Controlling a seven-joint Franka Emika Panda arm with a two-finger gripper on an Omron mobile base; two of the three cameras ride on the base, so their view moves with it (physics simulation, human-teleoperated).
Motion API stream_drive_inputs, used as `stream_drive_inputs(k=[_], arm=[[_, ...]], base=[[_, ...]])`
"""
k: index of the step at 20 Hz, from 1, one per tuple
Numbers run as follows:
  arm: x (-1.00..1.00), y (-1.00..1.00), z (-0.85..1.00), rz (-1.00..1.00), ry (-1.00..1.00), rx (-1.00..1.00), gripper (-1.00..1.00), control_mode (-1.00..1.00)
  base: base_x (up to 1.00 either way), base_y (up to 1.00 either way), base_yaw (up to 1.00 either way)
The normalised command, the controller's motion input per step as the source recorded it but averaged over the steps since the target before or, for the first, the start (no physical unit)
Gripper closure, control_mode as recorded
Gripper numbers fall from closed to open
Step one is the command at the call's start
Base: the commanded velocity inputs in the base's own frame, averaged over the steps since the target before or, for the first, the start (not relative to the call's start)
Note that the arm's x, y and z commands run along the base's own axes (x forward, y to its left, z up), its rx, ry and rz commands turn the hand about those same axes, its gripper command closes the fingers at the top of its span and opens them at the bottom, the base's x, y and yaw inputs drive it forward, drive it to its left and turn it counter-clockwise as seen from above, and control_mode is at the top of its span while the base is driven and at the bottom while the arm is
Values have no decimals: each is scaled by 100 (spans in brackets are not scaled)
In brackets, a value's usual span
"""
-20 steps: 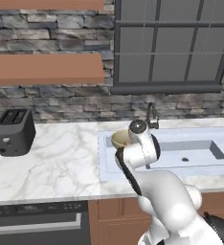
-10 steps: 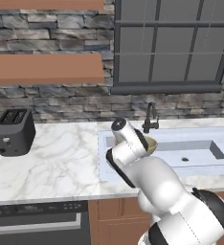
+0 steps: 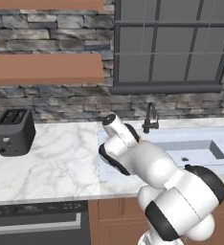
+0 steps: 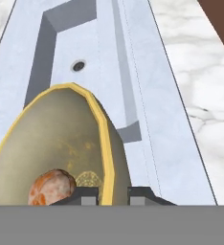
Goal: Pick the tangerine from the cabinet and place it in the bowl. Then pick the bowl and place it in the sink. Then turn on the sink facuet.
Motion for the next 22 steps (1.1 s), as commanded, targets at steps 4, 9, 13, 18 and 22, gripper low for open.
stream_drive_inputs(k=[4,9,13,18,22], arm=[[22,5,-27,0,3,1,100,-100],[25,0,-32,0,0,1,100,-100],[49,3,-31,0,0,0,100,-100],[56,5,-28,0,0,0,100,-100],[47,5,-25,0,0,0,100,-100]], base=[[0,0,0],[0,0,0],[0,0,0],[0,0,0],[0,0,0]])
